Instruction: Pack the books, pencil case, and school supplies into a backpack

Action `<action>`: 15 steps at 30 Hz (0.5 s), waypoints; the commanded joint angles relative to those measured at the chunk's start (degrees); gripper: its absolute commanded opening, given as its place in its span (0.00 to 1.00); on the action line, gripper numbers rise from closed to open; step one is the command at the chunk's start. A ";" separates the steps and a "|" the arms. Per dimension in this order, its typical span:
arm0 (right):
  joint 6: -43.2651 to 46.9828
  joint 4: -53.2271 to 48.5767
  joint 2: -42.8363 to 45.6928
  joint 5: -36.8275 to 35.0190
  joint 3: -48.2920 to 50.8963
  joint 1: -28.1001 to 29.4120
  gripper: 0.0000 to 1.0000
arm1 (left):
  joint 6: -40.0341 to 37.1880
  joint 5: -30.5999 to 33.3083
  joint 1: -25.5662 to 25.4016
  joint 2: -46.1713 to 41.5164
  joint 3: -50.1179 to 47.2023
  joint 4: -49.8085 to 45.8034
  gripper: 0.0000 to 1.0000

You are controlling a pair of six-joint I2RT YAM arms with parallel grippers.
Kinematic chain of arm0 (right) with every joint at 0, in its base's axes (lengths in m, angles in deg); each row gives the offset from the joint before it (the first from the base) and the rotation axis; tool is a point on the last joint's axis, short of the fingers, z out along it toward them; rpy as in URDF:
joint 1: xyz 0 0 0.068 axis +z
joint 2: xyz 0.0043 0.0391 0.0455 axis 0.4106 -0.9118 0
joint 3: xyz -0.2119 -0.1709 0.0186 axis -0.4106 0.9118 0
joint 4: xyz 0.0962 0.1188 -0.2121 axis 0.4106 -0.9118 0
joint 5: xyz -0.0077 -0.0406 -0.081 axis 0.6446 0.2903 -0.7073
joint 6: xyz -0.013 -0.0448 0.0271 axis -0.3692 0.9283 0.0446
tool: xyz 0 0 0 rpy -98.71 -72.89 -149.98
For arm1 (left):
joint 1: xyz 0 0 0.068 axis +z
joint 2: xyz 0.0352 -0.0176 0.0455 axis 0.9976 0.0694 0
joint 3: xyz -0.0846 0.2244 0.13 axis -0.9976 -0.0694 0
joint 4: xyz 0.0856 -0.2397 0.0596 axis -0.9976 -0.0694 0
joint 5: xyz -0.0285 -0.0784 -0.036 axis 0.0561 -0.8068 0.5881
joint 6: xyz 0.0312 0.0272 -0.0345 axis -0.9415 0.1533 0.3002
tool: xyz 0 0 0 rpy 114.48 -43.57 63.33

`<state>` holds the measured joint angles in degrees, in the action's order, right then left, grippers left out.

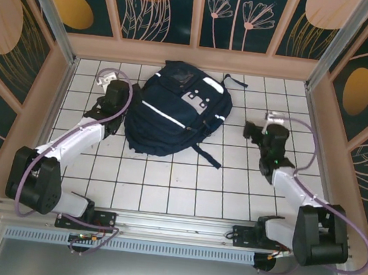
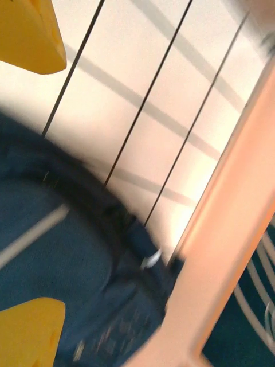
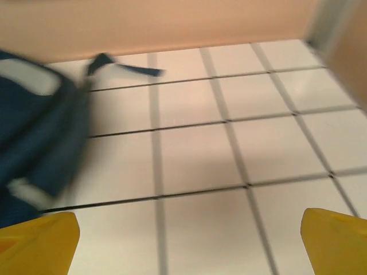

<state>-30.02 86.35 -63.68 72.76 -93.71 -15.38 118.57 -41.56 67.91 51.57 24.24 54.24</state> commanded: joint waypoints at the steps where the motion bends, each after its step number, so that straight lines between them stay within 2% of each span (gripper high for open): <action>1: -2.47 19.23 0.82 -7.87 8.75 -3.55 0.99 | -10.90 19.38 0.45 2.38 -3.94 2.00 0.99; 5: -1.75 29.46 -1.95 -7.89 12.95 -6.59 0.99 | -13.77 26.97 1.38 2.61 -9.48 10.72 0.99; 7: -0.87 33.25 -4.74 -7.57 13.05 -7.21 0.99 | -16.68 28.60 2.27 2.16 -13.97 19.32 0.99; 11: -2.00 35.93 -12.60 -5.90 10.20 -7.78 0.99 | -18.34 28.01 4.99 2.81 -20.18 30.30 0.99; 13: -2.28 37.01 -15.72 -3.32 8.57 -7.85 0.99 | -19.11 25.97 6.14 3.49 -22.65 34.62 0.99; 15: -1.40 40.05 -19.19 -4.72 8.43 -7.07 0.99 | -21.44 23.24 6.58 3.94 -25.19 39.93 0.99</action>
<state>-31.38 118.24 -80.01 68.47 -83.92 -22.77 101.15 -17.23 73.90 54.83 1.42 81.80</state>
